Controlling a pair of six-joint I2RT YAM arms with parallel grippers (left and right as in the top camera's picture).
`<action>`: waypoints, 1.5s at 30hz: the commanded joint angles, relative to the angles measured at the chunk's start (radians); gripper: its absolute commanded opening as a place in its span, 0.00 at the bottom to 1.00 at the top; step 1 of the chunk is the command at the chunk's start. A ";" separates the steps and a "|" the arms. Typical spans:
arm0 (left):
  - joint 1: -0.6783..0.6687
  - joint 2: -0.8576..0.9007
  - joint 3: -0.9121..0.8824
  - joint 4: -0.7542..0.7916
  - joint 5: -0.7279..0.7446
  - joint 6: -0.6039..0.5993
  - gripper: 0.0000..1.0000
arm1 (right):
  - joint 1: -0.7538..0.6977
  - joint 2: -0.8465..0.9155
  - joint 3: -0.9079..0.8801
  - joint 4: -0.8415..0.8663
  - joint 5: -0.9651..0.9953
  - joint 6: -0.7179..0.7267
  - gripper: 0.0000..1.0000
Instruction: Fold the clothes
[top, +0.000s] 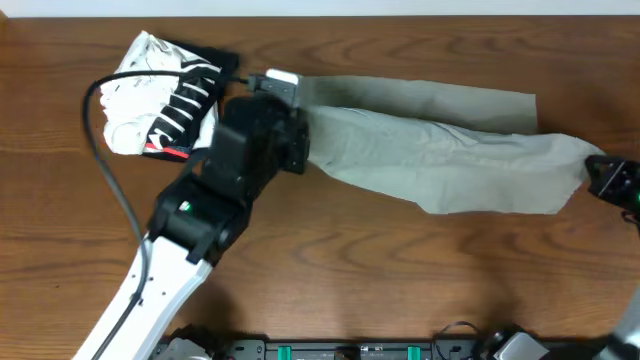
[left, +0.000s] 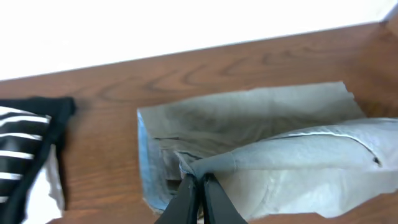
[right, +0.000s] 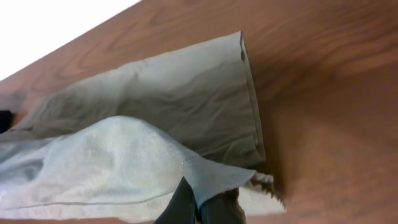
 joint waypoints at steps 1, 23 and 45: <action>0.009 -0.055 0.055 0.002 -0.045 0.028 0.06 | 0.007 -0.036 0.121 -0.087 0.019 0.034 0.01; -0.019 -0.097 0.630 -0.488 0.053 -0.055 0.06 | 0.007 -0.035 0.830 -0.723 -0.011 -0.026 0.01; -0.211 0.008 0.830 -0.663 -0.043 -0.200 0.06 | 0.177 0.000 1.088 -0.904 0.005 0.024 0.01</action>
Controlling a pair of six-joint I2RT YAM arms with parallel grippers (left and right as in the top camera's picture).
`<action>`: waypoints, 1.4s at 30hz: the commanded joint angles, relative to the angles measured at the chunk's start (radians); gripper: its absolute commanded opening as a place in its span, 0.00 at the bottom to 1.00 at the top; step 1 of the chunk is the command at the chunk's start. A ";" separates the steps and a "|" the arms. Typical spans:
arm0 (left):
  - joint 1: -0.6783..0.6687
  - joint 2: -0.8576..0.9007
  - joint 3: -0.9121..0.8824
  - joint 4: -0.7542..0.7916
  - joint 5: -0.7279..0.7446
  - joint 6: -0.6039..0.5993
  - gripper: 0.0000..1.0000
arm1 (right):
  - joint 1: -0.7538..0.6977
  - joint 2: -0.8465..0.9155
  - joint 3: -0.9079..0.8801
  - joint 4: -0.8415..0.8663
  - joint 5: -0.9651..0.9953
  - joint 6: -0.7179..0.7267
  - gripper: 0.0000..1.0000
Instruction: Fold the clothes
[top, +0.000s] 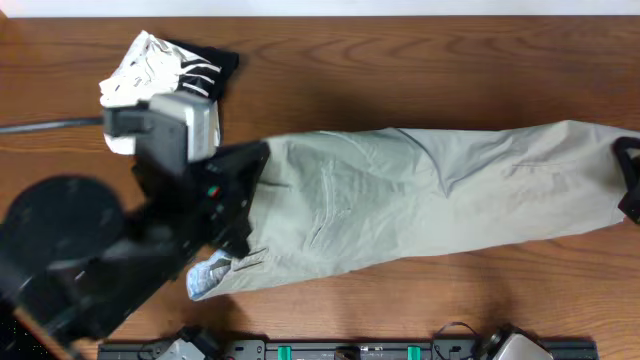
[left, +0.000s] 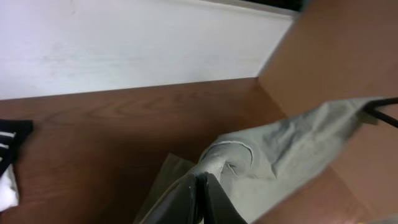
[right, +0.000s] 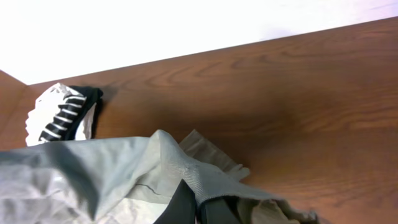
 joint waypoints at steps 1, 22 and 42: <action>-0.003 0.088 0.018 0.039 -0.100 0.048 0.06 | 0.029 0.054 0.013 0.014 0.003 0.019 0.01; 0.419 0.552 0.368 0.907 0.462 0.085 0.06 | 0.142 0.372 0.027 1.086 -0.197 0.257 0.01; 0.429 0.941 0.310 -0.189 0.229 0.151 0.06 | 0.177 0.443 -0.307 0.346 -0.019 -0.236 0.01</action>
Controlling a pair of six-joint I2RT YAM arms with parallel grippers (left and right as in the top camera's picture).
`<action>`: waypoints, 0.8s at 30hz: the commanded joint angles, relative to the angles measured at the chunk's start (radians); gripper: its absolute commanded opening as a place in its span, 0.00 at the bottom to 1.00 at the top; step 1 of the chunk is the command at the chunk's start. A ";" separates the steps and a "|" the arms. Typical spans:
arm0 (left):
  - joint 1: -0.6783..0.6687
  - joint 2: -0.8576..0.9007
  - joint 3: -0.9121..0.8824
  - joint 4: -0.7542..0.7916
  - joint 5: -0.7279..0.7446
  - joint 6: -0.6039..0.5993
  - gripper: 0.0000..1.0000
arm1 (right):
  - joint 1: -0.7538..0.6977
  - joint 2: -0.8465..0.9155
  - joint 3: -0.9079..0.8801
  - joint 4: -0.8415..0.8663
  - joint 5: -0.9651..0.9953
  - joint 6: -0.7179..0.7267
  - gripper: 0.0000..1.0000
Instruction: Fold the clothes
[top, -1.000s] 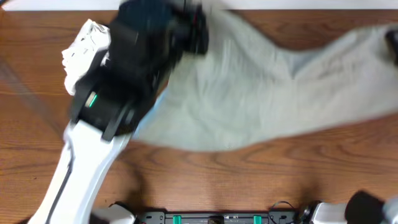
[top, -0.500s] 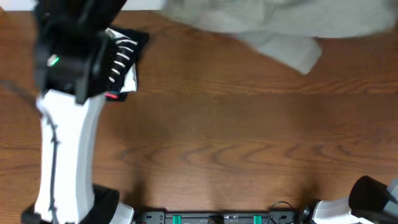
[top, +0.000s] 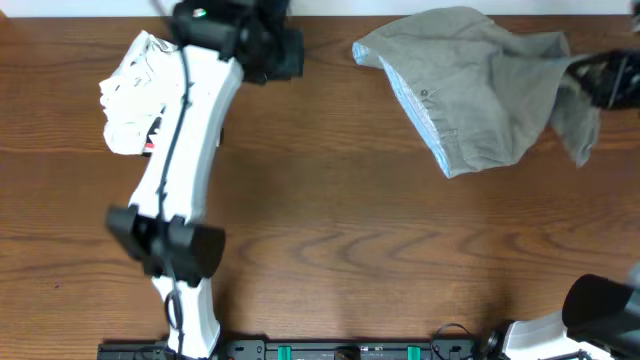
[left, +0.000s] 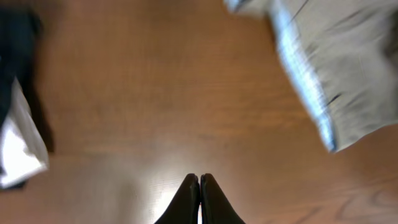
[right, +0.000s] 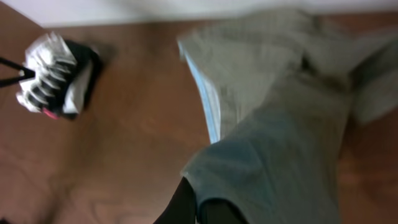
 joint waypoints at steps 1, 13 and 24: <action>-0.002 0.026 0.016 -0.046 0.053 -0.015 0.06 | 0.011 0.019 -0.136 0.043 0.029 -0.055 0.01; -0.172 0.071 0.016 0.044 0.259 -0.006 0.06 | 0.010 0.018 -0.324 0.200 0.029 -0.052 0.01; -0.347 0.196 -0.003 0.280 0.260 -0.152 0.06 | 0.006 0.018 -0.324 0.195 0.097 -0.023 0.01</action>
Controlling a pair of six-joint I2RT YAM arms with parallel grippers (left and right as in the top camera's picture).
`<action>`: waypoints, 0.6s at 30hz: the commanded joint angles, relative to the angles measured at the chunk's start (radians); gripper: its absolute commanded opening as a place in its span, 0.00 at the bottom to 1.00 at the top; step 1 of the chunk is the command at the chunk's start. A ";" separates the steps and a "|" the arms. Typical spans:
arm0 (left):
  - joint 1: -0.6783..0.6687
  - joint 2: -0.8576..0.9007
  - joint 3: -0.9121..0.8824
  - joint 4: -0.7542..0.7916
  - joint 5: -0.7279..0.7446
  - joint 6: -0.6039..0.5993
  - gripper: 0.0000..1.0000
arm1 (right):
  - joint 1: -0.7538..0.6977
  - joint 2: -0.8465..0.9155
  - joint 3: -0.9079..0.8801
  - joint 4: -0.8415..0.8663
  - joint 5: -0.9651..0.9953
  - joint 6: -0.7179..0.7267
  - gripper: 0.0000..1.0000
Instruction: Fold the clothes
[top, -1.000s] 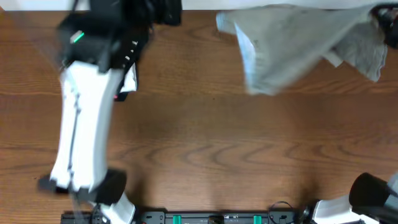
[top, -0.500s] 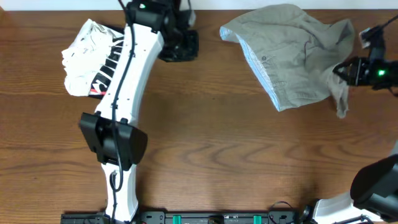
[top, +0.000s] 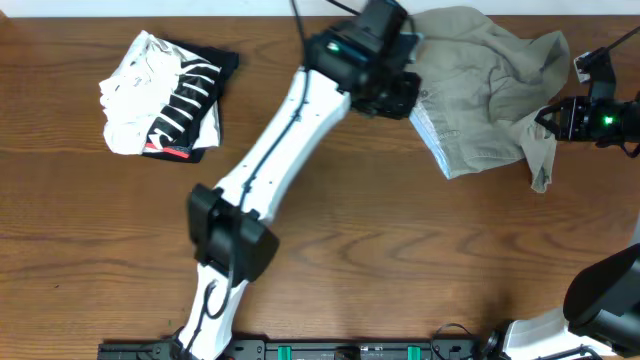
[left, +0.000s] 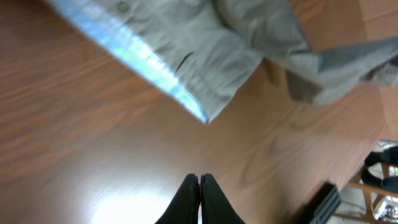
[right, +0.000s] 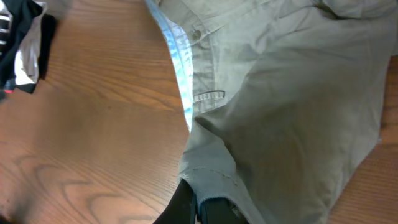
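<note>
The khaki trousers (top: 480, 85) lie bunched at the back right of the table, with the pale blue lining of the waistband (right: 180, 68) showing on their left edge. My right gripper (right: 199, 202) is shut on a fold of the trouser cloth and sits at the heap's right side (top: 560, 118). My left gripper (left: 199, 183) is shut with nothing in it. It hangs over bare wood just short of the waistband edge (left: 186, 99), at the heap's left side (top: 398, 98).
A crumpled black-and-white striped garment (top: 160, 95) lies at the back left. My left arm (top: 280, 150) reaches diagonally across the middle of the brown table (top: 400, 260). The table's back edge runs just behind the trousers.
My left gripper, still shut and empty, has moved from the back left near the striped garment to the left edge of the trouser heap. The right gripper has come slightly nearer, still holding the cloth.
Both grippers first held the trousers laid lengthwise, left on the waist end, right on a leg end. Then the trousers hung stretched between them. Later the left had let go and the trousers were bunched at the back right in the right gripper, where they remain.
</note>
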 joint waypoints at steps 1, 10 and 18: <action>-0.024 0.084 -0.003 0.059 0.013 -0.081 0.06 | 0.004 -0.009 0.003 0.002 0.020 0.023 0.01; -0.089 0.219 -0.003 0.251 0.031 -0.163 0.06 | -0.016 -0.009 0.003 0.060 0.252 0.204 0.01; -0.113 0.303 -0.003 0.374 0.031 -0.211 0.06 | -0.014 -0.009 0.003 0.060 0.249 0.204 0.01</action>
